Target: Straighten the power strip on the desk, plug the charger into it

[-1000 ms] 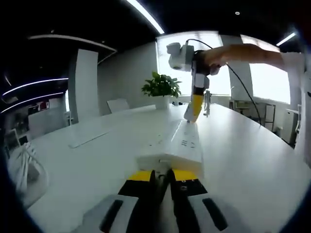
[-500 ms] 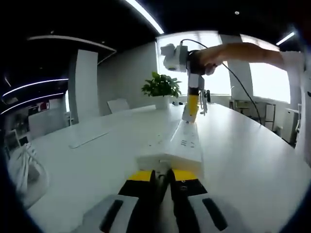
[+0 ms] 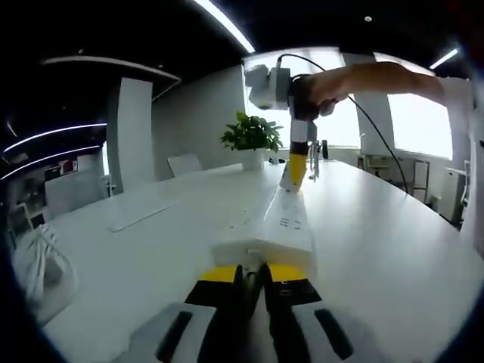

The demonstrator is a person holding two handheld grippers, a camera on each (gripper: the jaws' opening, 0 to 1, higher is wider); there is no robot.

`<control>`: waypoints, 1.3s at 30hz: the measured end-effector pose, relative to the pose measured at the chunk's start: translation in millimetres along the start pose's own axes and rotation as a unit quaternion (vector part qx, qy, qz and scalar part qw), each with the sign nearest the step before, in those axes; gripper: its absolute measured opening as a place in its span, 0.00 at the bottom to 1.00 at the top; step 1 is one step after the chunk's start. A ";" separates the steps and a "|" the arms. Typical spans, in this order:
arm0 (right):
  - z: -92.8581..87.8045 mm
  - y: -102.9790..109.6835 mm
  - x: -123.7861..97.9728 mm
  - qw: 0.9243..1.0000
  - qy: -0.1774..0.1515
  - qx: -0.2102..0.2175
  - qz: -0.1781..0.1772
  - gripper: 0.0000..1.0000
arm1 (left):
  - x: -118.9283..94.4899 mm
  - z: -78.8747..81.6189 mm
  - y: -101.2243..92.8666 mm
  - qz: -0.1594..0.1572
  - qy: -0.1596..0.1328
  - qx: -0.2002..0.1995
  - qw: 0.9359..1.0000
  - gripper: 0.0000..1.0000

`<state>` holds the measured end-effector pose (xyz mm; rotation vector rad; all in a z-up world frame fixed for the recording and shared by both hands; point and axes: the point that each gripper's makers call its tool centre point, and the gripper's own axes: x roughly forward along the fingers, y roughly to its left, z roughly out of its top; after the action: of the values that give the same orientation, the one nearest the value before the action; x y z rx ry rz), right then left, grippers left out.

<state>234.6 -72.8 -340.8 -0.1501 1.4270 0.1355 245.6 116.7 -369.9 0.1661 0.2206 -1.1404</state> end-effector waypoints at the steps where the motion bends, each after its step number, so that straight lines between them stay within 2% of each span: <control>1: 1.0 -2.8 0.6 1.000 0.001 -0.005 0.005 0.23 | 0.1 0.1 0.2 0.000 0.000 0.001 1.000 0.15; 9: 5.2 -2.4 3.8 1.000 0.000 -0.015 -0.008 0.24 | 0.3 0.3 -0.4 0.000 0.000 0.000 1.000 0.15; 11: 4.8 -2.7 4.5 1.000 0.001 -0.016 0.004 0.25 | 0.4 0.4 -0.4 0.000 0.000 0.000 1.000 0.15; 13: 5.1 -0.7 5.8 0.999 -0.005 -0.021 0.030 0.26 | 0.4 0.5 -0.4 0.000 0.000 0.000 1.000 0.15; 19: 2.6 2.0 3.8 0.998 -0.015 -0.024 0.056 0.27 | 0.4 0.8 0.0 -0.002 0.000 -0.002 1.000 0.15; 21: 3.5 2.1 0.2 0.998 -0.017 -0.010 0.065 0.27 | 0.3 0.9 0.1 -0.002 -0.001 -0.002 1.000 0.15; 23: 4.9 3.3 -6.4 0.997 -0.027 -0.016 0.073 0.27 | 0.1 1.0 0.1 -0.002 -0.001 -0.002 1.000 0.15; 25: 9.8 7.5 -15.1 0.995 -0.047 -0.013 0.089 0.31 | -0.1 1.0 0.2 -0.003 -0.001 -0.003 1.000 0.15; 27: 16.2 10.0 -26.1 0.992 -0.070 0.010 0.103 0.32 | -0.2 1.0 0.5 -0.003 -0.001 -0.003 1.000 0.15; 29: 16.0 9.2 -32.8 0.991 -0.073 0.015 0.110 0.32 | -0.3 0.9 0.7 -0.003 -0.001 -0.003 1.000 0.15; 39: 11.0 7.3 -45.1 0.990 -0.090 0.004 0.107 0.32 | -0.4 0.7 1.1 0.000 -0.001 -0.002 1.000 0.15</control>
<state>237.7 -63.7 -294.8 0.0214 1.2609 0.3122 246.4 117.3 -369.1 0.1622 0.2214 -1.1398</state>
